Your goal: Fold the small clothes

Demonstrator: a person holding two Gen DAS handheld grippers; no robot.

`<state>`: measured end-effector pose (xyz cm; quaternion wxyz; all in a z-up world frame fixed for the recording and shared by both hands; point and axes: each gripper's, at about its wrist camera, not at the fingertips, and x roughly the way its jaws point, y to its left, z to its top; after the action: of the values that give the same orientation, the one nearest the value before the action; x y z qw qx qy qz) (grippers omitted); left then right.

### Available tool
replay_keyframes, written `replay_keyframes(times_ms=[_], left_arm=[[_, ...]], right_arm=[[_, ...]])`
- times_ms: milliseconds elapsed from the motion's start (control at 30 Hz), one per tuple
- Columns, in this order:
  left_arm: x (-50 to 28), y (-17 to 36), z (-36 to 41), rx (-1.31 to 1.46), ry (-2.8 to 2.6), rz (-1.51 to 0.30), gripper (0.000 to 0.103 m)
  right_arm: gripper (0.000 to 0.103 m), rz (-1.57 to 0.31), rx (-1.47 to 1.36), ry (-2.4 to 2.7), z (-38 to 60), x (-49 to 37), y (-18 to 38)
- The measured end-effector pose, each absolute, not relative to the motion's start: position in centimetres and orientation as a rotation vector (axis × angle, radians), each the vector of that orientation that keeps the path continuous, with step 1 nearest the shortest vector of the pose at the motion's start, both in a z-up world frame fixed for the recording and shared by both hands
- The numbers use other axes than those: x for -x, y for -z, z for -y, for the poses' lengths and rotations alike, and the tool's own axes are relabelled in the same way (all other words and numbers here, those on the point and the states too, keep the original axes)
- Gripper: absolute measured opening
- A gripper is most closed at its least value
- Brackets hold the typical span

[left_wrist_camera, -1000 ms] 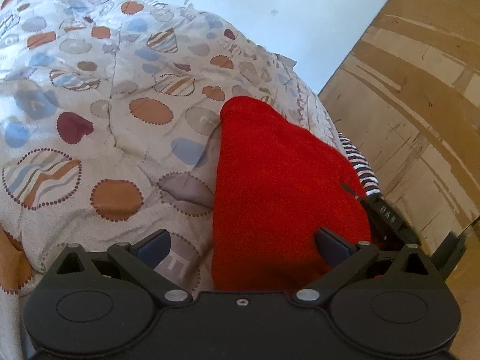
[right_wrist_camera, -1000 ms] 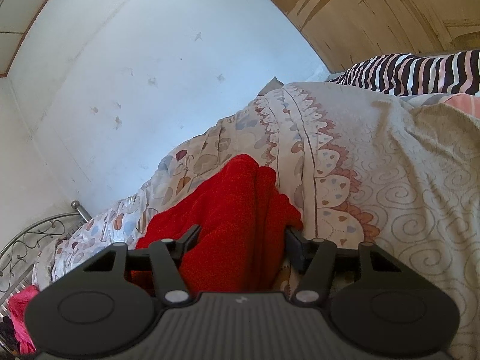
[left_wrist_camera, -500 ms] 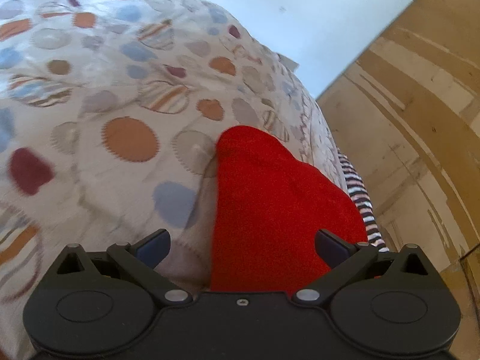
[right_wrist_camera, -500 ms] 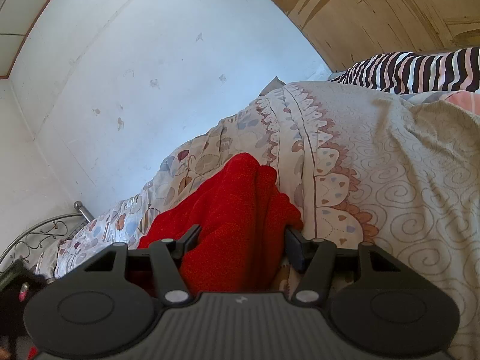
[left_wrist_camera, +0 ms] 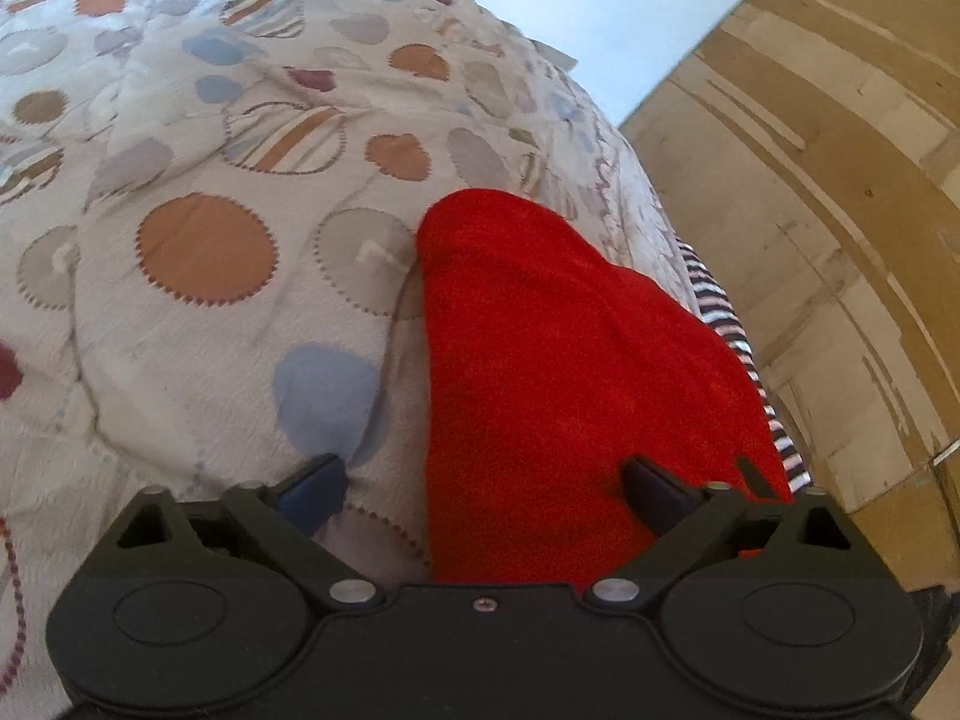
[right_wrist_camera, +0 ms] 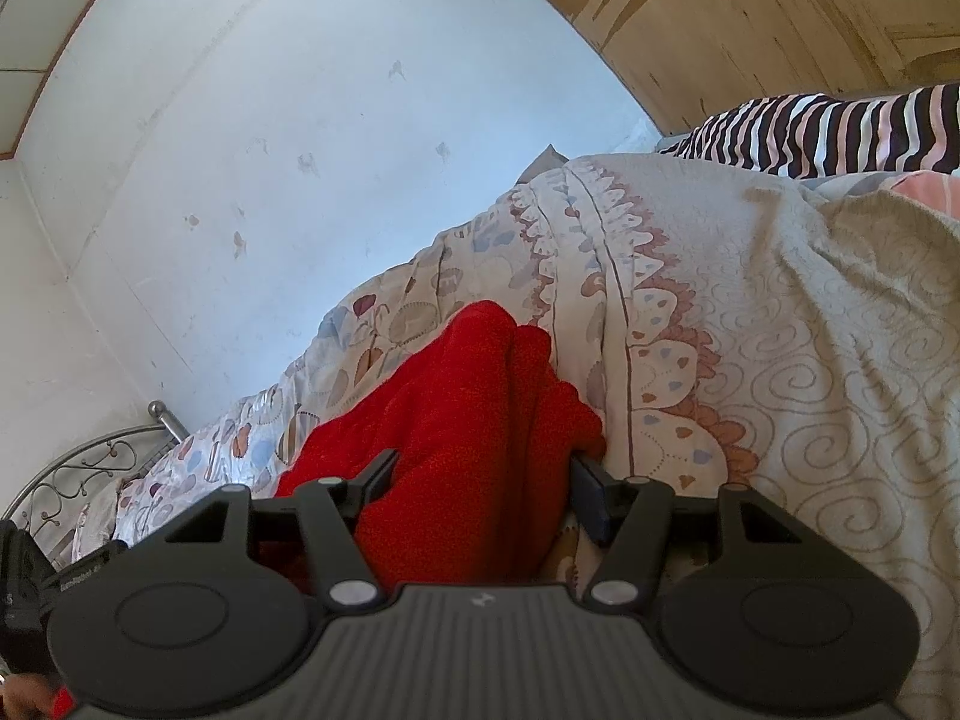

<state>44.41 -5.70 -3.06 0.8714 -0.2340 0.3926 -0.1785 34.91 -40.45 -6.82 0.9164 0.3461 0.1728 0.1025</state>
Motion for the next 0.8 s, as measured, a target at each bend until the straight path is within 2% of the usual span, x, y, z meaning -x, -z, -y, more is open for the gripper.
replay_keyframes(times_ms=[100,167,233,267,333,500,800], left_arm=[[-44.8,2.5,6.3,0.467,0.456,-0.832,0.063],[-44.9,2.3,6.6,0.462,0.462,-0.844,0.057],[-44.6,2.0,7.0,0.448,0.459,-0.831,0.044],[-44.4,1.8,7.2,0.441,0.455,-0.820,0.041],[-43.6,1.0,7.5,0.417,0.442,-0.791,0.033],[-41.0,-2.4,7.9,0.338,0.446,-0.702,0.027],[-36.3,-10.0,5.9,0.244,0.392,-0.482,0.025]], right_arm=[[0.061,-0.375,-0.708,-0.240,40.5,-35.3,6.7],[0.055,-0.387,-0.712,-0.254,40.6,-35.4,6.7],[0.047,-0.389,-0.697,-0.261,40.4,-35.4,6.4],[0.043,-0.383,-0.682,-0.260,40.2,-35.2,6.1],[0.040,-0.369,-0.656,-0.251,39.8,-34.7,5.4],[0.035,-0.308,-0.583,-0.253,38.7,-33.1,2.9],[0.035,-0.131,-0.561,-0.355,34.6,-31.8,-3.6]])
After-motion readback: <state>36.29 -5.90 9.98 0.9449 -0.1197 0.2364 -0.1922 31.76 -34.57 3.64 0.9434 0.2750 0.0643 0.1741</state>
